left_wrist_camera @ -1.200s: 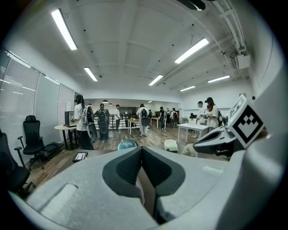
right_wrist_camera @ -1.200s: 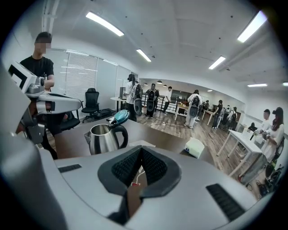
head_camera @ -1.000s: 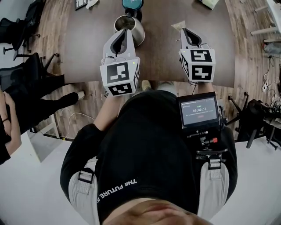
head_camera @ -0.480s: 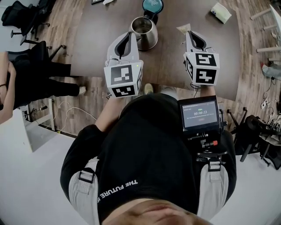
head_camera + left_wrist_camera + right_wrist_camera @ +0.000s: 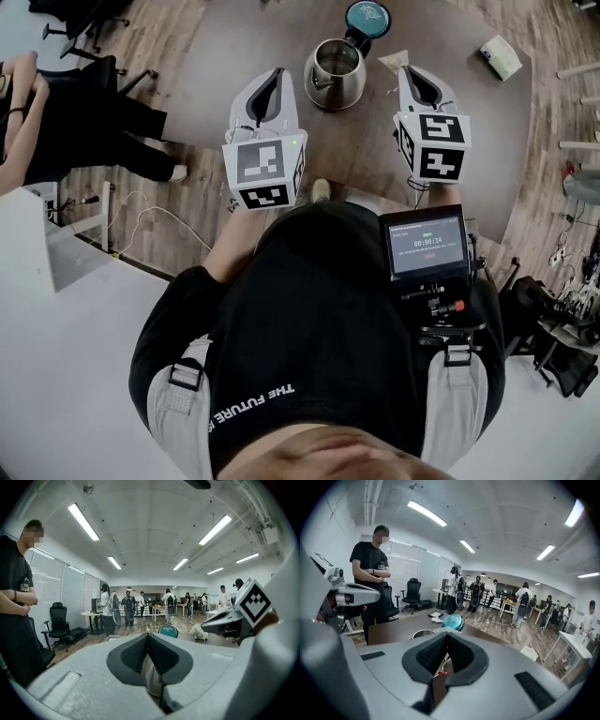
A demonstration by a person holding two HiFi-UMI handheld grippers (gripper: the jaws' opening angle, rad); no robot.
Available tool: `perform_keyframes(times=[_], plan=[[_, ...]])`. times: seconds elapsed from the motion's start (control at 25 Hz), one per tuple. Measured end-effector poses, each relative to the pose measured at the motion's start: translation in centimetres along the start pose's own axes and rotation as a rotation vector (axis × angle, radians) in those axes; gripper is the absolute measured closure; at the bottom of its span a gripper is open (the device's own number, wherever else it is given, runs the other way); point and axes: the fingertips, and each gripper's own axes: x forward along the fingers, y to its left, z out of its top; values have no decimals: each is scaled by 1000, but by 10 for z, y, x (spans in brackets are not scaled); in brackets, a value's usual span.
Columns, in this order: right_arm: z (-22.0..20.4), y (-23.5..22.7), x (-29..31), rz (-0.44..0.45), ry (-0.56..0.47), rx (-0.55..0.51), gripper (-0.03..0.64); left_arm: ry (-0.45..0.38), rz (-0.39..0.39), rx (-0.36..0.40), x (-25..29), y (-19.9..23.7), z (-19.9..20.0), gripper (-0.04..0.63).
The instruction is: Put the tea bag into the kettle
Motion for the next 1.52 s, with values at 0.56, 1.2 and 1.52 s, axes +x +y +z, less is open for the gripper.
perform_keyframes(times=[0.56,1.2,1.52], plan=[[27,35,7,124,-50,-63,609,-13,128,-26,-36,24,3,592],[49,64,58,240,-76,-93,609,19,235,-65,-26,66,-12,592],[48,70,79,256,-55,-105,609,16,238,-73,-15,74,-12,592]])
